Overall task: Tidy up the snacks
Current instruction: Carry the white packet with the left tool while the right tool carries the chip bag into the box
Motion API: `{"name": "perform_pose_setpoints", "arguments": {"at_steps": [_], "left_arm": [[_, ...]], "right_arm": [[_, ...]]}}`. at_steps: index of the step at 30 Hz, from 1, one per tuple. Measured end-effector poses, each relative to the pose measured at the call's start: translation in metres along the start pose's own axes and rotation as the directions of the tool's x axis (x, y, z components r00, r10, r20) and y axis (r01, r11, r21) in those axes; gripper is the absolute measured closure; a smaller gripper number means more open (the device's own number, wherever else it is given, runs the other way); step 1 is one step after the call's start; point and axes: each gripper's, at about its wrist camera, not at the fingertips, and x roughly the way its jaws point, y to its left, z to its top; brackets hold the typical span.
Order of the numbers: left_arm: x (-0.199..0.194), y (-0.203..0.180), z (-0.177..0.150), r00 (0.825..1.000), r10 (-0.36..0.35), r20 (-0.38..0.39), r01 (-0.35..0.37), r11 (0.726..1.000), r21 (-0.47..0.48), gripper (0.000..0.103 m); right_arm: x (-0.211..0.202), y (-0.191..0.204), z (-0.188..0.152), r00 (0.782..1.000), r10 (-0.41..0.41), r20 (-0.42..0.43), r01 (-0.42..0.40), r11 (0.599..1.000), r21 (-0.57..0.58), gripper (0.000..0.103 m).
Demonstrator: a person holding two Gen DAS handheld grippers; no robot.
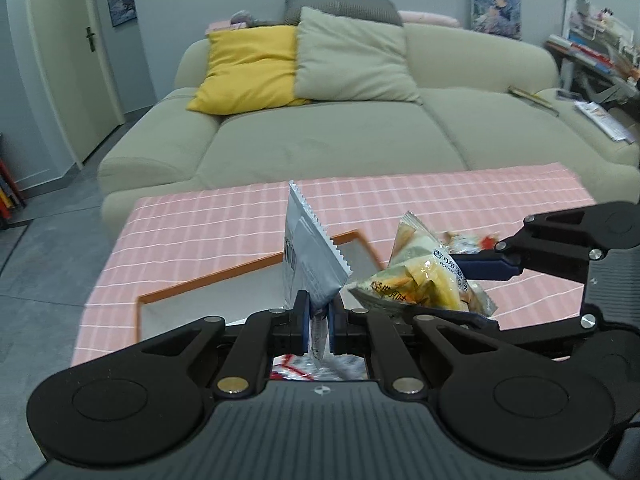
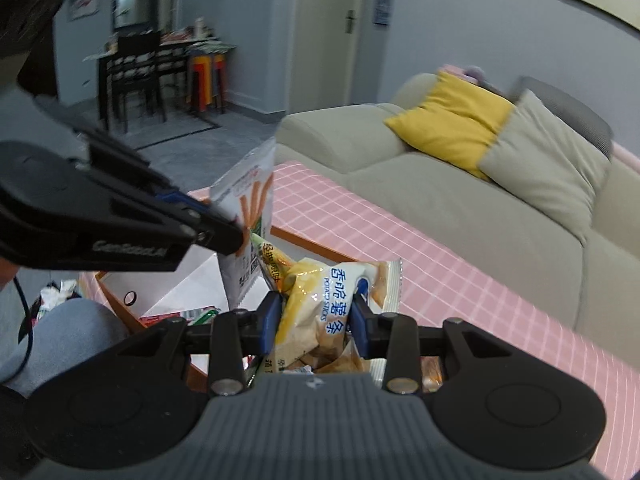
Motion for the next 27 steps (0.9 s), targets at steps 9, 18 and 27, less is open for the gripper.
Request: {"name": "perform_pose_setpoints", "arguments": {"at_steps": [9, 18, 27], "left_arm": [[0.046, 0.029, -0.016, 0.992, 0.051, -0.118, -0.047, 0.998, 0.033, 0.095], [0.083, 0.039, -0.029, 0.974, 0.063, -0.217, -0.048, 0.996, 0.073, 0.095], [0.114, 0.047, -0.04, 0.949, 0.101, -0.299, -0.069, 0.991, 0.115, 0.094]], "right_arm": [[0.06, 0.021, 0.013, 0.997, 0.021, -0.077, -0.033, 0.987, -0.157, 0.069], [0.117, 0.028, 0.013, 0.985, 0.015, -0.175, -0.057, 0.97, -0.238, 0.069], [0.166, 0.03, 0.004, 0.963, -0.036, -0.267, -0.052, 0.948, -0.315, 0.069]]}}
